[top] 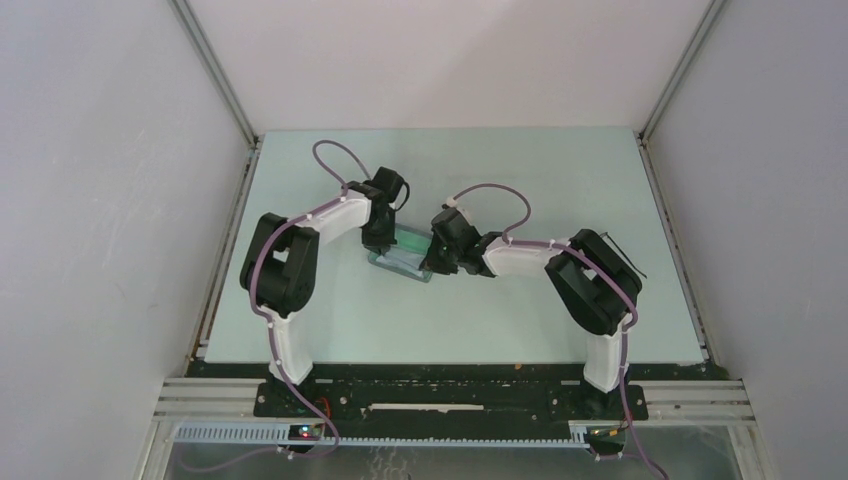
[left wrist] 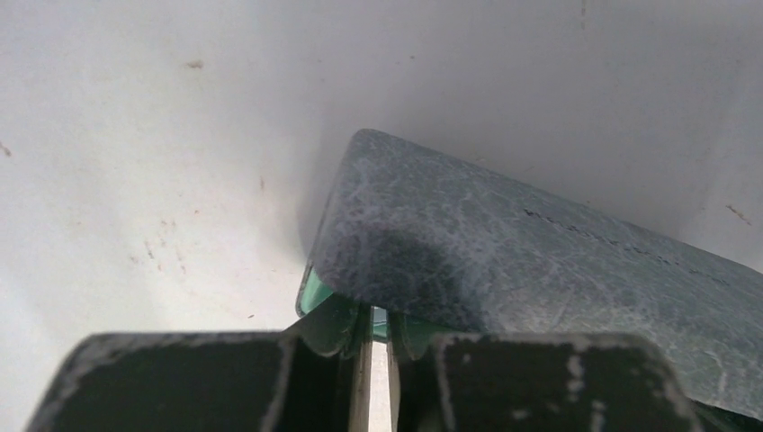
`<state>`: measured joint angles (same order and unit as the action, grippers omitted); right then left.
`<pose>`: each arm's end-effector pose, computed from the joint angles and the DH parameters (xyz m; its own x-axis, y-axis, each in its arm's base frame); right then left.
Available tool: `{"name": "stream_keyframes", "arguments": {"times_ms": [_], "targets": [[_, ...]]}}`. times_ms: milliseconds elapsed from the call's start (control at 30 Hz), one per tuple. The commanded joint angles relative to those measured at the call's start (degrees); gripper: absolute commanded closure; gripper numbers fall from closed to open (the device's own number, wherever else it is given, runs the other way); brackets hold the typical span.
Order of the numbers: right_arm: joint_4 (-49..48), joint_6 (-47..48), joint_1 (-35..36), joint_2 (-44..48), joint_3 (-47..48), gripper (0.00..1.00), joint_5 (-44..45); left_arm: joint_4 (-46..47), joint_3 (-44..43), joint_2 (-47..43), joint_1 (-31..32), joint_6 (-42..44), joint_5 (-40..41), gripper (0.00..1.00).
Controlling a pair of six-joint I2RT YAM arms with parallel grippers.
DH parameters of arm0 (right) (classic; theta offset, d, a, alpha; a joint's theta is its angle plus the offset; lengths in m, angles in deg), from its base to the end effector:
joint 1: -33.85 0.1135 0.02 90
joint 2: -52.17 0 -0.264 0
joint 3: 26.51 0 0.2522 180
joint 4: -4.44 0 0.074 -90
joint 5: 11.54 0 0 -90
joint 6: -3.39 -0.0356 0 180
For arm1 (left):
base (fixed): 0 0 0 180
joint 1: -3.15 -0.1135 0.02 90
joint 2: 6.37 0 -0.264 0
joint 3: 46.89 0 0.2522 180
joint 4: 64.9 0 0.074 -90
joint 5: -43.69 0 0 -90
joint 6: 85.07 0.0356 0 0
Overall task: Organize the sunglasses
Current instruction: Place the glasses cleaning cloth in the sunglasses case.
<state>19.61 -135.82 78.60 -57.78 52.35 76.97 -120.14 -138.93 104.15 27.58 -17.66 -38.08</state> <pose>0.2847 0.2835 0.1522 -0.8777 0.1956 -0.4375 -0.0796 0.8406 0.5357 0.3502 -0.1535 0.1760 -0.9501 0.0140 -0.3116 0.0085 0.9998 0.0192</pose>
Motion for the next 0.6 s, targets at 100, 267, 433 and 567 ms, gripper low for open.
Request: {"name": "stream_keyframes", "arguments": {"times_ms": [100,267,433,567], "targets": [[2.1,-0.05,0.98,-0.31,1.38,1.0,3.67,-2.5,-1.36,-1.58,-0.5,-2.44,8.71,0.74],[1.96,-0.18,1.04,-0.3,1.38,1.0,3.99,-1.28,-0.38,-3.85,-0.51,-2.68,7.76,0.59],[1.71,-0.03,1.17,-0.52,1.37,1.0,3.47,-0.45,1.45,-6.31,-0.52,-2.78,6.16,0.6],[1.1,0.33,1.21,-0.55,1.43,1.0,2.45,-0.32,2.78,-7.87,-0.52,-3.4,5.21,0.6]]}}
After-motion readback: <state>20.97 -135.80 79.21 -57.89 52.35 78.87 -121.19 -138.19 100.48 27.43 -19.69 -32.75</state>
